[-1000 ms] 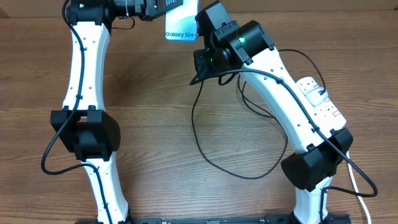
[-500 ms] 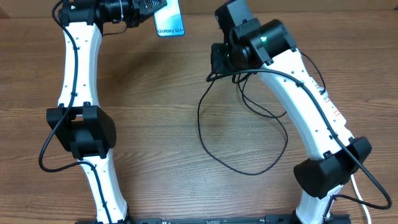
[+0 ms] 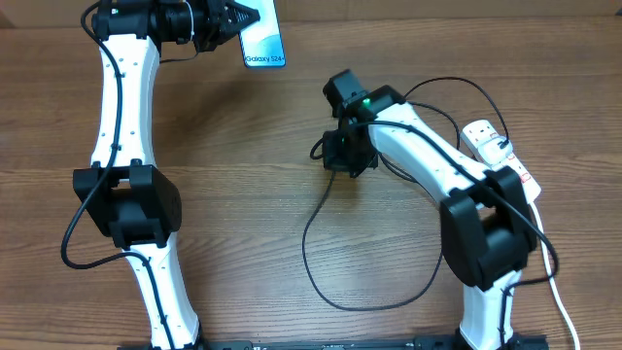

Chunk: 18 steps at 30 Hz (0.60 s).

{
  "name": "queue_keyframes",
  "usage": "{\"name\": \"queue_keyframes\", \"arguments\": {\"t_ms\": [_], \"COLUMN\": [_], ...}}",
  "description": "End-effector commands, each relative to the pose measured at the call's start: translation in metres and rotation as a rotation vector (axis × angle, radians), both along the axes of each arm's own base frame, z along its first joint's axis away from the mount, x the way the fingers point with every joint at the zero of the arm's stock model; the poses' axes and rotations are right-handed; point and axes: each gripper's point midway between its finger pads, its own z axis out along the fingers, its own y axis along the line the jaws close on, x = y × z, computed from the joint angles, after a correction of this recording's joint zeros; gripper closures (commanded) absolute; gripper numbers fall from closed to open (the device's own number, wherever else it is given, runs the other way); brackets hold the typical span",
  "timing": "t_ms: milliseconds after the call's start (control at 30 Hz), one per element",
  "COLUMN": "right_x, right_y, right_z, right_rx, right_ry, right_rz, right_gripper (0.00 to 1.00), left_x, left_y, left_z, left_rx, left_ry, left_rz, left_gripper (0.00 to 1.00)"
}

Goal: Plug charger to phone and switch on socket

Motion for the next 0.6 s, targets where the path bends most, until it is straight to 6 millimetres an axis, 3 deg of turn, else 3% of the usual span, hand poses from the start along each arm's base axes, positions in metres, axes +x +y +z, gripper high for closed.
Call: {"name": "queue_keyframes", "arguments": {"t_ms": [0, 100, 333, 567], "right_x": [-0.005, -0.007, -0.005, 0.008], "right_y": [0.006, 0.005, 0.005, 0.007], "right_z": [-0.022, -0.038, -0.043, -0.033], "right_rx": [0.016, -0.001, -0.006, 0.000], "right_ry": [0.056, 0.088, 0.097, 0.088], "right_rz": [0.003, 0.002, 0.000, -0.158], "right_gripper": [0.96, 0.93, 0.56, 0.57], "left_x": [-0.002, -0.002, -0.002, -0.001], "left_y": [-0.004, -0.004, -0.004, -0.003], "left_z": [0.008, 0.008, 0.008, 0.005], "left_rx": [-0.002, -0.002, 0.001, 0.014], "left_ry": [-0.042, -0.042, -0.048, -0.043], "left_rz": [-0.029, -0.029, -0.032, -0.020], "left_gripper": [0.96, 0.96, 0.96, 0.96]}}
